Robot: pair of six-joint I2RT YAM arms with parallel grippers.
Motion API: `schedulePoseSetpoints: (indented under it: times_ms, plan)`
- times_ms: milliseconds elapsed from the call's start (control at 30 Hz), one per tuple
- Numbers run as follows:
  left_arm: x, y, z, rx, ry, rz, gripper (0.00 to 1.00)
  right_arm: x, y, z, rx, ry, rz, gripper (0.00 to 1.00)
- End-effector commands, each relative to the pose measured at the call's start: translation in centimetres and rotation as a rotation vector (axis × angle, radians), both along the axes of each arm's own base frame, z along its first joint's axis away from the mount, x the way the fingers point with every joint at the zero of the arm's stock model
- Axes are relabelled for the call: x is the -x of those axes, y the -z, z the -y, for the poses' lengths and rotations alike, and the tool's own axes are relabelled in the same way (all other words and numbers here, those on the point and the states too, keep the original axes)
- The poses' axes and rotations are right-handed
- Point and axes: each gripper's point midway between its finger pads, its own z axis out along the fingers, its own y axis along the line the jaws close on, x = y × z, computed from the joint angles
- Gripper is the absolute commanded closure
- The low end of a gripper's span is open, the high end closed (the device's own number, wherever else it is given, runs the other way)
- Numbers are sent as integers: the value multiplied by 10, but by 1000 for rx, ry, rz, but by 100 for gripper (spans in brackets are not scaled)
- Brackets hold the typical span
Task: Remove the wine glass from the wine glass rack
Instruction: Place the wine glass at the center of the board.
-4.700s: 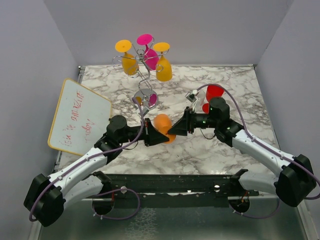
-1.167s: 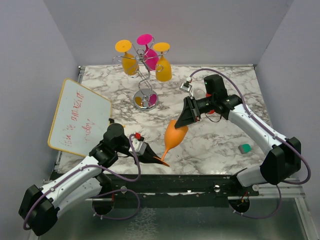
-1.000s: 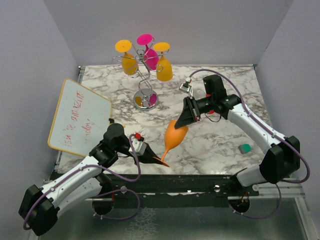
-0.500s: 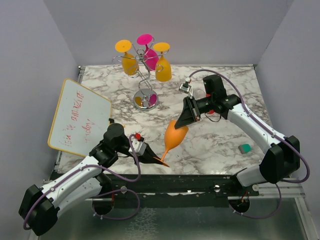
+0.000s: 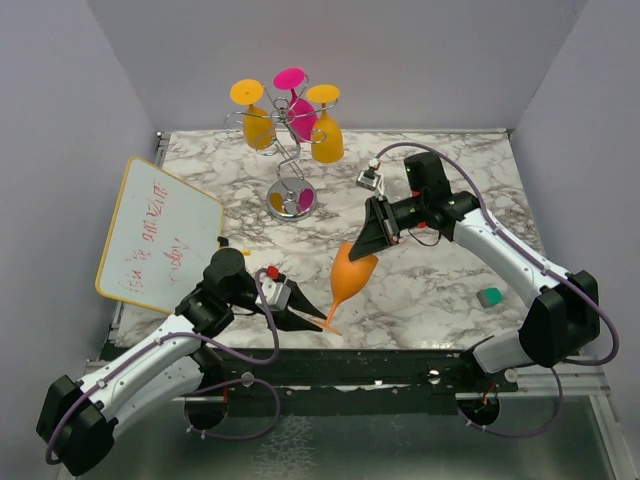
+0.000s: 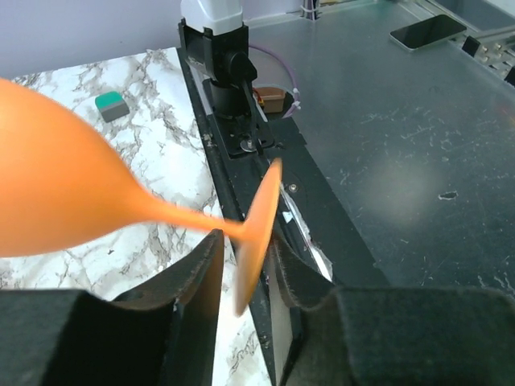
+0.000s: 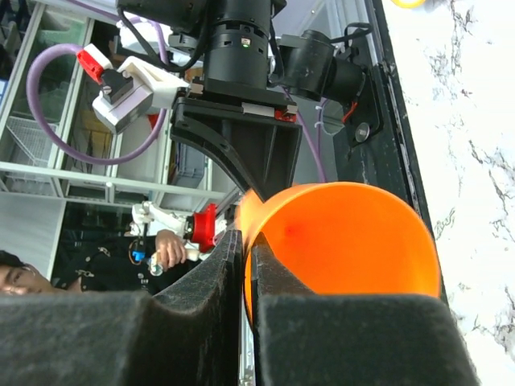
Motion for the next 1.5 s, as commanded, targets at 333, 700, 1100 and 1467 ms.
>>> schedulePoseSetpoints:
  times_ms: [333,700,1100,1467]
  plan:
    - [-15,-13,-1,41,-128,73,58,-20,24,0,143,147,106,99]
    - [-75,-33,-16,119,-559,159,43,-55,52,24,431,421,287,100]
    - [-142,-54,-79,217,-1136,53,1,-80,35,40,663,720,725,100]
    - [-178,-24,-129,64,-1505,-24,1,-99,60,50,848,744,830,99]
